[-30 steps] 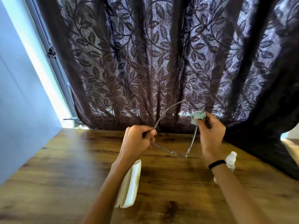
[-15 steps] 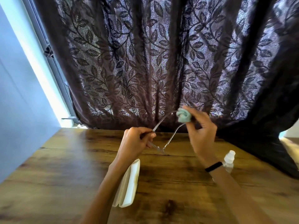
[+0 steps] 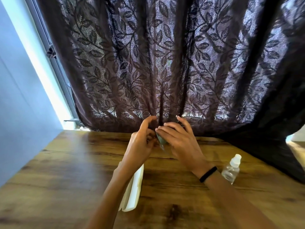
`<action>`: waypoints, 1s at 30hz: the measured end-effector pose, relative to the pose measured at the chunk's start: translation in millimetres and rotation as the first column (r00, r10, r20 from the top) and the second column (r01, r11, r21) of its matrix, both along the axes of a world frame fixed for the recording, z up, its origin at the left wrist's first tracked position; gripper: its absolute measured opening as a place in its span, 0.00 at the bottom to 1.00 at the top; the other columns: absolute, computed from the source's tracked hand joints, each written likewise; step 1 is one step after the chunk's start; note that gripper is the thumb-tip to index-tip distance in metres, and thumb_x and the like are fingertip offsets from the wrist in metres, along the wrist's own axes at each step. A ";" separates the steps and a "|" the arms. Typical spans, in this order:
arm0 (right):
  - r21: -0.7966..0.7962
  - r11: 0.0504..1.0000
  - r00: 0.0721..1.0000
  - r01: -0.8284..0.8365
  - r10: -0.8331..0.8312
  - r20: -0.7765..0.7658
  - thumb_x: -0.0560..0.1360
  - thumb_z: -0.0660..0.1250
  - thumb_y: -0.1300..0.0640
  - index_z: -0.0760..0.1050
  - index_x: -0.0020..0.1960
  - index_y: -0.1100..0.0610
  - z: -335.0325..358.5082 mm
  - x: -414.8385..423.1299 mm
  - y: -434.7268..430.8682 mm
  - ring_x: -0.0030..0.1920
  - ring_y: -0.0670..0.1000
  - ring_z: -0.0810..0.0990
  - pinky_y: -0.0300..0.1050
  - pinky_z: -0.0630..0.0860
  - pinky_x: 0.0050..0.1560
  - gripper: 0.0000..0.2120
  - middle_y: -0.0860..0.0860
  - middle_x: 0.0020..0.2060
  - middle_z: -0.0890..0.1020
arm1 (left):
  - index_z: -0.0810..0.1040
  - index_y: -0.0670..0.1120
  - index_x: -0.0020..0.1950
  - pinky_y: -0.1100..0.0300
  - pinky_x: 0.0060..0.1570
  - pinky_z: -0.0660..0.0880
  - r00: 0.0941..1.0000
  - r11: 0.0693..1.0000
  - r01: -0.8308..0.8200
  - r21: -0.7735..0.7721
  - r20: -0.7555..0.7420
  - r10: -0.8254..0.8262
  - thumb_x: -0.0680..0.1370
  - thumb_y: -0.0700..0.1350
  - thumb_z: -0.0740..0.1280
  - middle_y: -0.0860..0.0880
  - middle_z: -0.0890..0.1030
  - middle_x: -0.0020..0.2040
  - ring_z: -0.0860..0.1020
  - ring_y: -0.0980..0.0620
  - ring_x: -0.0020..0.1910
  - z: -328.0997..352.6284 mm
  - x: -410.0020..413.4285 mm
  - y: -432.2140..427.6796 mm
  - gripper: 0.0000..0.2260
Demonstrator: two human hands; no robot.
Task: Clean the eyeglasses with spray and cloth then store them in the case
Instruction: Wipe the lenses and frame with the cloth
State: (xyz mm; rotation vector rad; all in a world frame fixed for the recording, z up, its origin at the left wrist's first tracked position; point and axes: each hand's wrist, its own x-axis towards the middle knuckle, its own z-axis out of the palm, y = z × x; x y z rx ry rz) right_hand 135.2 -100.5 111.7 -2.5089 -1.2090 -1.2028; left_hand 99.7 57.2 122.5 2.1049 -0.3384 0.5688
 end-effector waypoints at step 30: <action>0.427 0.874 0.972 0.232 -0.196 -0.125 0.67 0.71 0.68 0.78 0.55 0.60 14.5 18.5 -61.6 0.50 0.49 0.70 0.50 0.55 0.68 0.17 0.53 0.43 0.83 | 0.68 0.44 0.63 0.69 0.36 0.77 0.998 0.993 -0.041 -0.113 0.048 0.046 0.71 0.32 0.70 0.52 0.81 0.34 0.80 0.58 0.31 -1.2 -3.6 9.0 0.23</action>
